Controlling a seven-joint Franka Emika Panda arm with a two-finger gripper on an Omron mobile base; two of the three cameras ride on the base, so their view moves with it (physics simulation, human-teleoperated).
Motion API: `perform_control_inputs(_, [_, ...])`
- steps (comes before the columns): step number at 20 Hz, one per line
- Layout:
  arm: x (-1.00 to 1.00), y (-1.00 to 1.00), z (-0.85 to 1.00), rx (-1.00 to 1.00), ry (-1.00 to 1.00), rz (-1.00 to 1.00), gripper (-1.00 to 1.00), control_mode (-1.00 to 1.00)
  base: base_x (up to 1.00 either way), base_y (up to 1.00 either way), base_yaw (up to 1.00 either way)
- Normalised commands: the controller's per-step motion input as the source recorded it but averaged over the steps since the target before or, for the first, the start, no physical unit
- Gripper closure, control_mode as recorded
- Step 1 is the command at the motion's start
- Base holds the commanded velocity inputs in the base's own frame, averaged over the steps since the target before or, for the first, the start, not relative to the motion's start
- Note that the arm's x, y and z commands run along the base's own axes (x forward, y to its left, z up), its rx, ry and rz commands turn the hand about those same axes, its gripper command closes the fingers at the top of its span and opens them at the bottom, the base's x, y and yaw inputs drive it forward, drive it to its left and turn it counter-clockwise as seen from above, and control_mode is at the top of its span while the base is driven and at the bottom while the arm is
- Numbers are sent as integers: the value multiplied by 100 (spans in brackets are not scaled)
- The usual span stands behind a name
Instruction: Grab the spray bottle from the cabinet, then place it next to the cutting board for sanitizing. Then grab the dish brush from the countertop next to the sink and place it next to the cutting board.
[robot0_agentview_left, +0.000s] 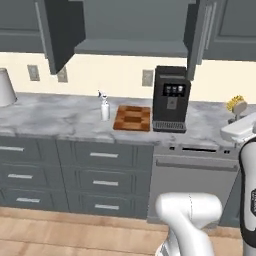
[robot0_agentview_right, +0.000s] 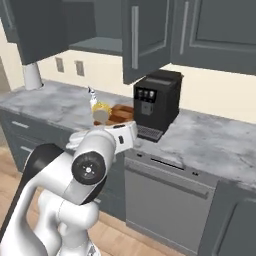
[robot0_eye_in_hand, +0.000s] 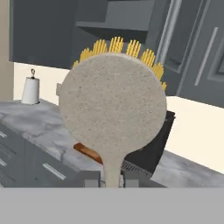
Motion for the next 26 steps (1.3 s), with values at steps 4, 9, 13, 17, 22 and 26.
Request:
perform_control_inputs(4, [0, 0, 0, 0, 0, 0, 100, 100, -15, 100, -38])
perform_control_inputs(9, [0, 0, 0, 0, 0, 0, 100, 100, 56, 100, -32])
perform_control_inputs(13, [0, 0, 0, 0, 0, 0, 100, 100, 95, 92, -26])
perform_control_inputs(17, [0, 0, 0, 0, 0, 0, 100, 100, 87, 3, -7])
perform_control_inputs(22, [0, 0, 0, 0, 0, 0, 100, 100, 88, -7, -1])
perform_control_inputs(26, [0, 0, 0, 0, 0, 0, 100, 100, 47, 28, 0])
